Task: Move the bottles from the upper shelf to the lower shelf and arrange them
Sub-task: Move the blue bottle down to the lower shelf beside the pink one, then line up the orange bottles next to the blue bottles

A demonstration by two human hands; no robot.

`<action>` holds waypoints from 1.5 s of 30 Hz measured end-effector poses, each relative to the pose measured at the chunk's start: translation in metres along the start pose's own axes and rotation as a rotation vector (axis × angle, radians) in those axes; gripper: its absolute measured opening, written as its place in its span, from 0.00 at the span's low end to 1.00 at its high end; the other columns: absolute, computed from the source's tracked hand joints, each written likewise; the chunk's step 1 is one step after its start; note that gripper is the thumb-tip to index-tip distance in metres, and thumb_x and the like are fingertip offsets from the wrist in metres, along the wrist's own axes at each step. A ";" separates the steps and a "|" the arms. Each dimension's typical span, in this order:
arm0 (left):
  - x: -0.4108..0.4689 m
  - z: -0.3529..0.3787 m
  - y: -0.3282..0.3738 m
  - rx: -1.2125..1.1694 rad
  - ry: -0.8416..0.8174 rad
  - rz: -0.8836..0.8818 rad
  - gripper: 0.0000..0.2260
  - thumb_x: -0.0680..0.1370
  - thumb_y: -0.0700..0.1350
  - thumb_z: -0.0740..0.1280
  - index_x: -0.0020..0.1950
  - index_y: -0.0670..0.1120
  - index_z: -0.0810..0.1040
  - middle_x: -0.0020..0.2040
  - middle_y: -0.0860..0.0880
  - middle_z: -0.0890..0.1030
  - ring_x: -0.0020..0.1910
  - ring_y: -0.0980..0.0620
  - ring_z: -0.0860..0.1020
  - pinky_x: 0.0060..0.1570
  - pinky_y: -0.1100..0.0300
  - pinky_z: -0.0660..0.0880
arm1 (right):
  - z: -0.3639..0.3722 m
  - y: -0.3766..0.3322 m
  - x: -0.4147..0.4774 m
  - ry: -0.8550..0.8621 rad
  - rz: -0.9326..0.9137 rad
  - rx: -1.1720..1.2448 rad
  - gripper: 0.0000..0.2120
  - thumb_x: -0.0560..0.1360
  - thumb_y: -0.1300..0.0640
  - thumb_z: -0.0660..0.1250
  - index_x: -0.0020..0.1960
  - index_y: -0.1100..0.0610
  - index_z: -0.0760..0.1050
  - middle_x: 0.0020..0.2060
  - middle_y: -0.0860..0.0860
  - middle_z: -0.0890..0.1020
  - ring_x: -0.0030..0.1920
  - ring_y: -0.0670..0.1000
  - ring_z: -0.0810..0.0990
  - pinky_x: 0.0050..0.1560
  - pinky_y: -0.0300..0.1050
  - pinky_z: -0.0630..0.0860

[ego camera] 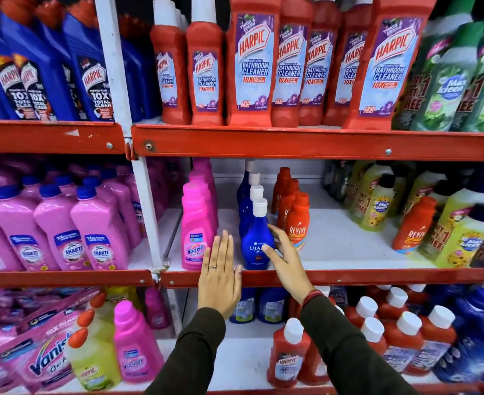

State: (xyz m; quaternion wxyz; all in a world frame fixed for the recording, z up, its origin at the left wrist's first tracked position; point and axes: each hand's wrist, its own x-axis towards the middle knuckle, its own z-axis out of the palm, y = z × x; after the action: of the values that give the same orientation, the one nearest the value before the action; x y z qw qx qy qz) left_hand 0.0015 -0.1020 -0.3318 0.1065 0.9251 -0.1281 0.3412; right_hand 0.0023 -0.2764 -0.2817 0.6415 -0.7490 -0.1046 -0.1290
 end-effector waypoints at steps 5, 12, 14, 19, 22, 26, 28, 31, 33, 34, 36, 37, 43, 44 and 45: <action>0.003 -0.001 -0.004 0.032 -0.004 -0.024 0.29 0.82 0.48 0.53 0.82 0.37 0.58 0.82 0.37 0.61 0.82 0.40 0.61 0.80 0.49 0.48 | 0.000 0.002 0.000 -0.002 -0.002 0.006 0.23 0.83 0.59 0.63 0.76 0.50 0.65 0.73 0.52 0.72 0.71 0.49 0.73 0.60 0.34 0.78; 0.004 0.002 -0.006 0.038 0.022 -0.012 0.30 0.82 0.49 0.53 0.82 0.37 0.57 0.83 0.37 0.61 0.81 0.40 0.62 0.81 0.49 0.47 | 0.001 0.003 0.002 -0.003 0.007 0.018 0.22 0.83 0.59 0.62 0.76 0.50 0.65 0.72 0.52 0.72 0.70 0.45 0.73 0.53 0.31 0.78; 0.004 0.003 -0.006 0.033 0.028 -0.010 0.30 0.82 0.49 0.53 0.82 0.38 0.55 0.83 0.38 0.59 0.82 0.42 0.61 0.81 0.50 0.47 | 0.001 0.004 0.002 -0.004 0.006 0.021 0.22 0.83 0.59 0.62 0.76 0.50 0.65 0.72 0.52 0.73 0.69 0.45 0.73 0.53 0.32 0.79; 0.004 0.002 -0.007 0.033 0.030 -0.004 0.30 0.82 0.49 0.52 0.83 0.38 0.55 0.83 0.39 0.57 0.83 0.42 0.58 0.81 0.50 0.45 | 0.001 0.005 0.001 -0.014 -0.006 0.007 0.22 0.83 0.58 0.62 0.75 0.47 0.64 0.72 0.51 0.73 0.69 0.44 0.74 0.54 0.33 0.79; 0.004 0.000 -0.005 0.043 0.021 -0.005 0.29 0.82 0.49 0.52 0.82 0.38 0.57 0.83 0.39 0.59 0.82 0.41 0.61 0.81 0.50 0.45 | 0.001 0.005 0.000 -0.007 -0.026 -0.008 0.22 0.83 0.58 0.63 0.76 0.49 0.65 0.71 0.51 0.73 0.66 0.36 0.75 0.53 0.30 0.78; 0.003 -0.005 -0.001 0.054 0.012 -0.009 0.29 0.82 0.48 0.51 0.81 0.36 0.60 0.82 0.38 0.59 0.81 0.40 0.62 0.80 0.50 0.45 | 0.000 0.005 0.000 -0.009 -0.041 -0.016 0.22 0.83 0.58 0.63 0.76 0.49 0.65 0.72 0.52 0.73 0.63 0.33 0.75 0.51 0.29 0.78; 0.002 -0.007 0.001 0.053 0.018 -0.013 0.29 0.82 0.49 0.51 0.81 0.36 0.59 0.82 0.38 0.59 0.81 0.40 0.62 0.80 0.50 0.46 | -0.002 0.004 0.001 -0.022 -0.030 -0.008 0.23 0.83 0.59 0.63 0.76 0.49 0.64 0.73 0.52 0.72 0.64 0.36 0.75 0.50 0.29 0.78; 0.001 -0.009 0.012 0.049 0.050 0.003 0.29 0.82 0.48 0.51 0.82 0.37 0.57 0.83 0.38 0.59 0.82 0.40 0.60 0.81 0.49 0.46 | -0.005 0.001 -0.001 -0.016 -0.048 0.005 0.25 0.82 0.58 0.64 0.76 0.48 0.63 0.73 0.49 0.71 0.66 0.38 0.73 0.51 0.28 0.77; 0.004 -0.010 0.023 0.025 0.083 0.012 0.29 0.82 0.48 0.52 0.82 0.37 0.56 0.83 0.38 0.57 0.82 0.40 0.59 0.81 0.49 0.45 | -0.011 -0.001 -0.004 0.018 -0.072 0.016 0.26 0.81 0.57 0.65 0.76 0.47 0.63 0.71 0.45 0.73 0.68 0.38 0.73 0.56 0.28 0.76; 0.006 -0.009 0.030 0.013 0.105 0.017 0.29 0.82 0.48 0.52 0.82 0.37 0.55 0.83 0.38 0.56 0.83 0.41 0.56 0.81 0.49 0.45 | -0.017 -0.002 -0.006 0.046 -0.084 0.017 0.25 0.81 0.56 0.66 0.75 0.45 0.64 0.70 0.42 0.74 0.68 0.36 0.73 0.56 0.27 0.75; 0.013 -0.006 0.045 -0.001 0.159 0.033 0.30 0.82 0.48 0.53 0.82 0.36 0.54 0.83 0.39 0.53 0.85 0.44 0.46 0.81 0.49 0.43 | -0.034 -0.005 -0.010 0.120 -0.113 -0.015 0.22 0.81 0.54 0.66 0.72 0.41 0.67 0.67 0.38 0.75 0.65 0.34 0.74 0.56 0.25 0.74; 0.016 -0.003 0.051 -0.005 0.188 0.038 0.30 0.82 0.47 0.53 0.81 0.36 0.52 0.84 0.40 0.50 0.85 0.46 0.40 0.81 0.49 0.42 | -0.045 -0.006 -0.012 0.167 -0.133 -0.035 0.20 0.81 0.53 0.66 0.71 0.40 0.68 0.66 0.39 0.76 0.65 0.34 0.75 0.57 0.26 0.73; 0.032 0.028 0.078 -0.038 0.298 0.093 0.37 0.80 0.47 0.55 0.84 0.42 0.38 0.84 0.46 0.33 0.84 0.49 0.35 0.82 0.49 0.38 | -0.146 -0.005 -0.022 0.616 -0.304 -0.240 0.19 0.79 0.59 0.66 0.69 0.53 0.70 0.66 0.51 0.75 0.68 0.50 0.73 0.69 0.47 0.69; 0.033 0.034 0.078 -0.035 0.311 0.102 0.38 0.80 0.47 0.55 0.84 0.41 0.39 0.85 0.45 0.33 0.84 0.48 0.35 0.82 0.49 0.38 | -0.165 -0.003 -0.022 0.694 -0.305 -0.284 0.20 0.79 0.61 0.66 0.70 0.55 0.69 0.66 0.52 0.74 0.69 0.52 0.72 0.71 0.50 0.68; 0.033 0.041 0.079 -0.031 0.325 0.107 0.37 0.80 0.47 0.55 0.84 0.41 0.39 0.85 0.44 0.34 0.84 0.47 0.36 0.82 0.49 0.38 | -0.184 -0.001 -0.020 0.761 -0.290 -0.320 0.21 0.79 0.63 0.67 0.71 0.56 0.68 0.67 0.54 0.73 0.70 0.53 0.71 0.72 0.51 0.67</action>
State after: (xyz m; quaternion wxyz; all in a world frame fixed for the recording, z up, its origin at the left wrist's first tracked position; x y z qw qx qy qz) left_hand 0.0261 -0.1935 -0.3318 0.1217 0.8478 -0.1633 0.4896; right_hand -0.0280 -0.4581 -0.2609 0.4855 -0.7156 0.0565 -0.4990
